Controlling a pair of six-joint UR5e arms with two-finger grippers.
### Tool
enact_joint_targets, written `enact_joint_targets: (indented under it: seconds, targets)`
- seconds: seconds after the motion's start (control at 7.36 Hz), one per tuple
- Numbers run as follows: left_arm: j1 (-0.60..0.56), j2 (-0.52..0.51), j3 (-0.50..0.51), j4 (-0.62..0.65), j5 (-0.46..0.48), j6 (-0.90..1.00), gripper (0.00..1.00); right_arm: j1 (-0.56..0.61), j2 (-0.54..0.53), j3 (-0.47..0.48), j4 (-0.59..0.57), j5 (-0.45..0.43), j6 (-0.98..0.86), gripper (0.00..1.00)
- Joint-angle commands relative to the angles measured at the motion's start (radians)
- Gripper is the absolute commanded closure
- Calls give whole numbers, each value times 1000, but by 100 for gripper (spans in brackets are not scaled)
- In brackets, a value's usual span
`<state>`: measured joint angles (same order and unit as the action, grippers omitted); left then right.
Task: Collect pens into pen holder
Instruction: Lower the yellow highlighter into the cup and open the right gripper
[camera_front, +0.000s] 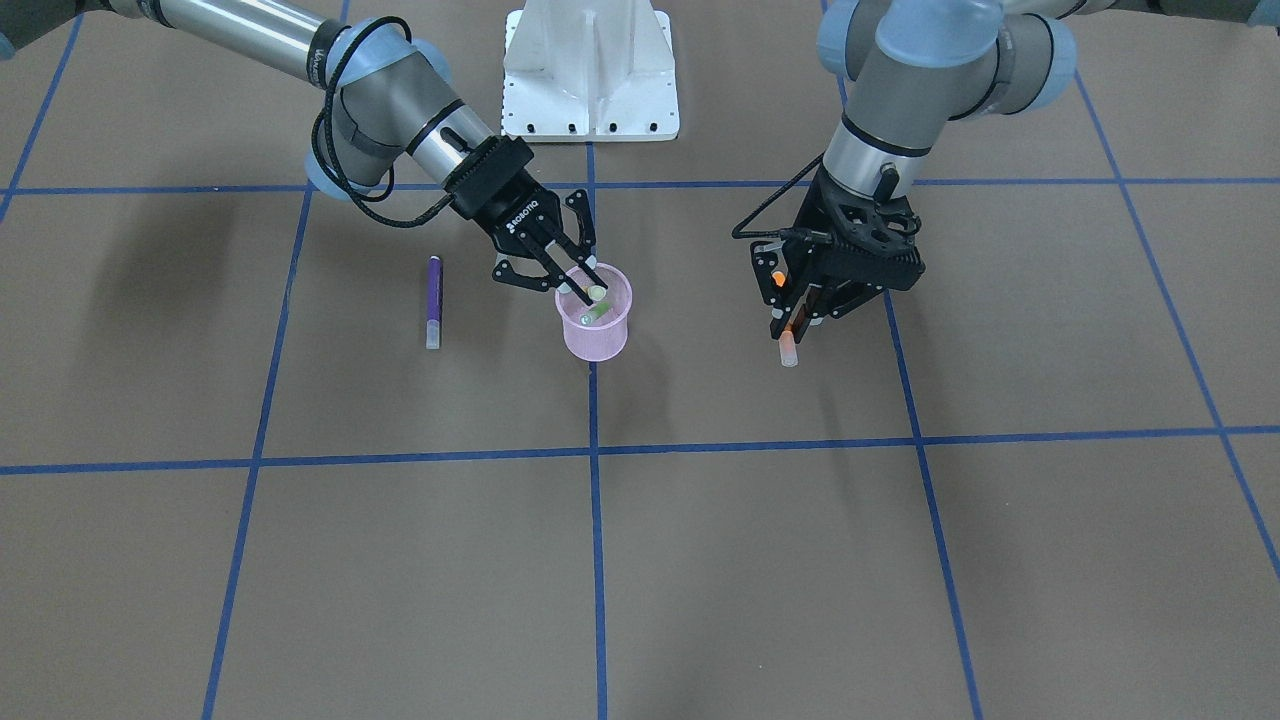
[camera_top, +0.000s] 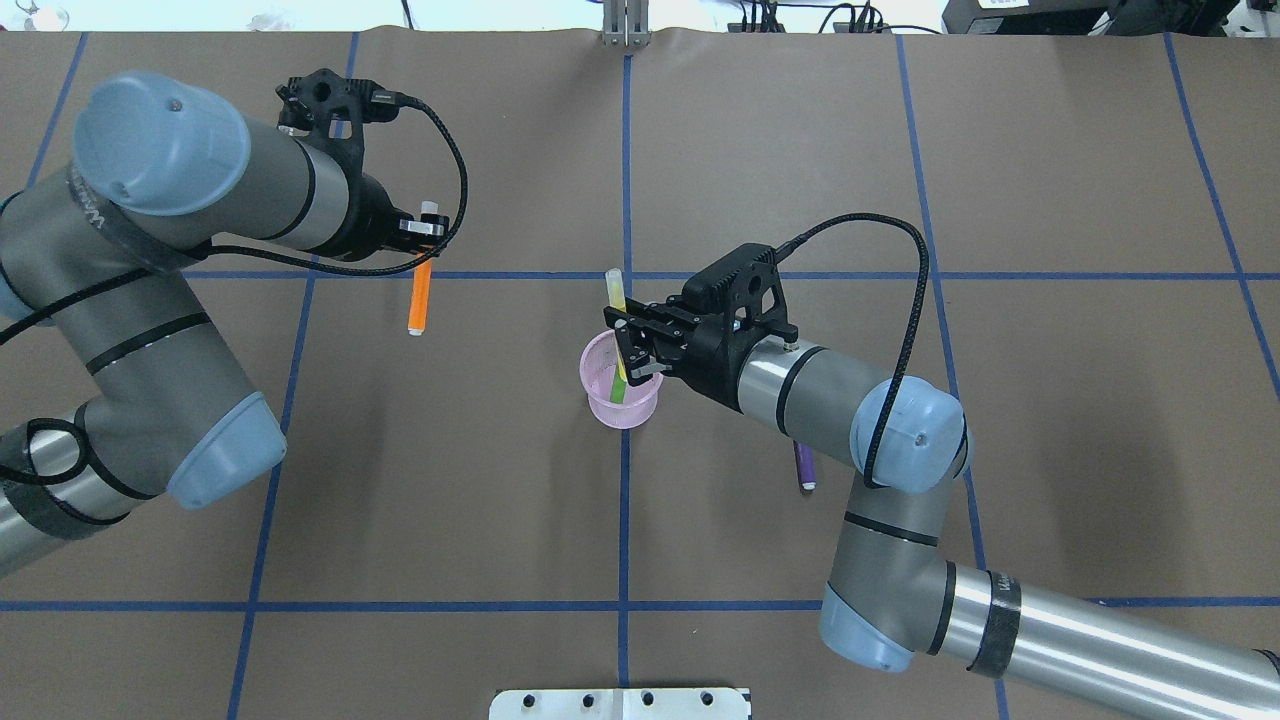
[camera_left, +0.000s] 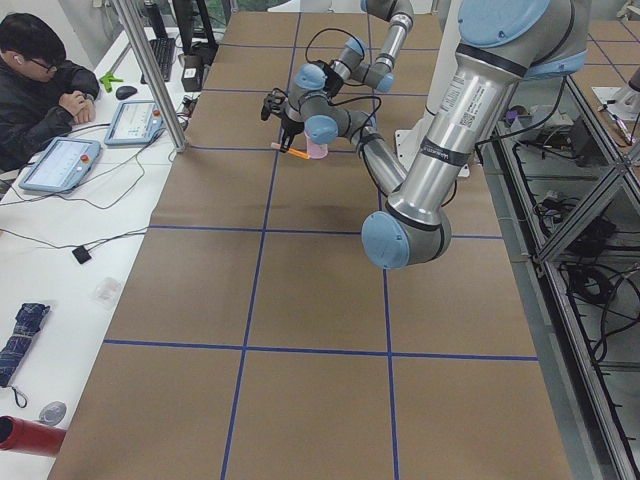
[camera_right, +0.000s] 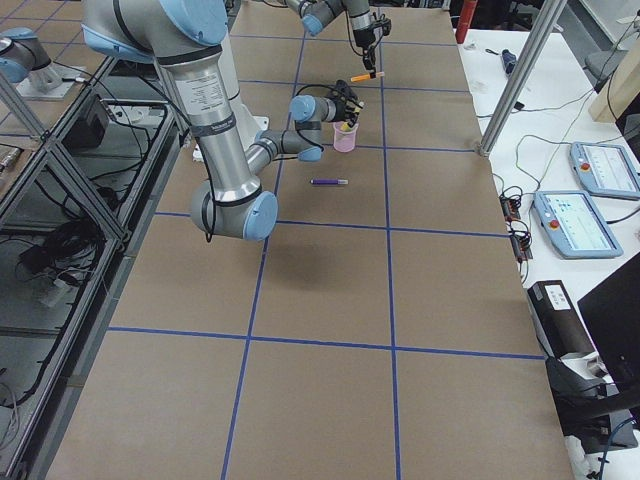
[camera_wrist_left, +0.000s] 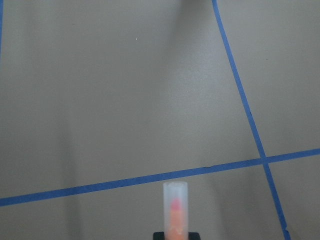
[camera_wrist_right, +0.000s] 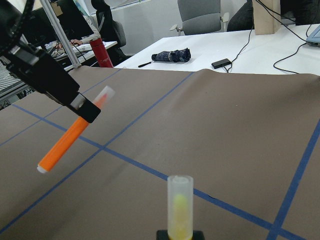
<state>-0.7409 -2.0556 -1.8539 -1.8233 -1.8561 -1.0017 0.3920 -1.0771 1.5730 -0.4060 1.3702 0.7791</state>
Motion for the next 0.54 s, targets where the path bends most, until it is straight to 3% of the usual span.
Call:
enact_joint_targets:
  seconds: [0.0, 0.41]
  targets:
    - [2, 0, -1, -1, 0, 0, 100, -2, 2, -1, 6, -5, 9, 2]
    - [0, -8, -17, -34, 27, -2, 100, 10, -6, 54, -7, 3, 102, 2]
